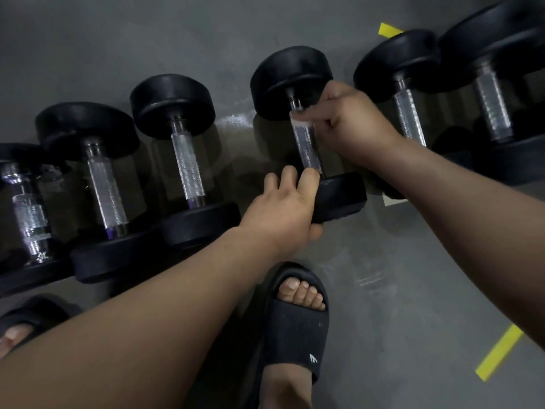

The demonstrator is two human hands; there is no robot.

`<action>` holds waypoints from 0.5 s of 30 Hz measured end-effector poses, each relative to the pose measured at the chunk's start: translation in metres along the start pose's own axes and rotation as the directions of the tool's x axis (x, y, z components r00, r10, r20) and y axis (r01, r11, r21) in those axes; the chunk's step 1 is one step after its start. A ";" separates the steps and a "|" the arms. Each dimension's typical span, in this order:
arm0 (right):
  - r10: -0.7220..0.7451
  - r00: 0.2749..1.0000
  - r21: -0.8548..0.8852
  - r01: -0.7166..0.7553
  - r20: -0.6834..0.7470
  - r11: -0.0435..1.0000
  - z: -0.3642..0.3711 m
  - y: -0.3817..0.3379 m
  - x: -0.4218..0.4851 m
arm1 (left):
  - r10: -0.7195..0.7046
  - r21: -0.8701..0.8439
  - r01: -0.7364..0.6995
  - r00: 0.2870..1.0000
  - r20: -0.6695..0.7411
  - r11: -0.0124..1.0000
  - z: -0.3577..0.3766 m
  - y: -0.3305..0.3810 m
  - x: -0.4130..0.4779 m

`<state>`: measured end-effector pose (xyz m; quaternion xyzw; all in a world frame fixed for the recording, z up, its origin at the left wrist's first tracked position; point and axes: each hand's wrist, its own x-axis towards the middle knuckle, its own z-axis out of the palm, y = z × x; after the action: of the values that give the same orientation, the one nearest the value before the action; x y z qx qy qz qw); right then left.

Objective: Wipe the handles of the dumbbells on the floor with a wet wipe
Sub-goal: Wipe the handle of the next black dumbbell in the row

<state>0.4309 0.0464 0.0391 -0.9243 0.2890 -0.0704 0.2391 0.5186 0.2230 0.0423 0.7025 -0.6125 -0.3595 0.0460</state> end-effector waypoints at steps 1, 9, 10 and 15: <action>0.025 0.999 0.017 -0.025 -0.031 1.000 0.003 -0.003 0.001 | -0.001 0.002 0.001 1.000 -0.003 1.000 0.000 0.000 0.000; 0.189 0.976 0.304 -0.213 0.106 0.928 -0.003 0.002 -0.020 | -0.015 -0.024 0.015 1.000 0.003 1.000 0.001 -0.005 -0.004; 0.235 0.966 0.374 -0.260 0.111 0.890 -0.001 0.003 -0.021 | -0.015 -0.027 0.015 1.000 -0.001 1.000 0.001 -0.005 -0.004; 0.417 0.908 0.589 -0.358 0.038 0.724 0.005 0.001 -0.022 | -0.011 -0.033 0.011 1.000 0.002 0.999 -0.001 -0.002 -0.002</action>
<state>0.4133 0.0602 0.0343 -0.7198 0.4511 -0.1488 0.5061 0.5212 0.2249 0.0432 0.7047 -0.6026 -0.3706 0.0548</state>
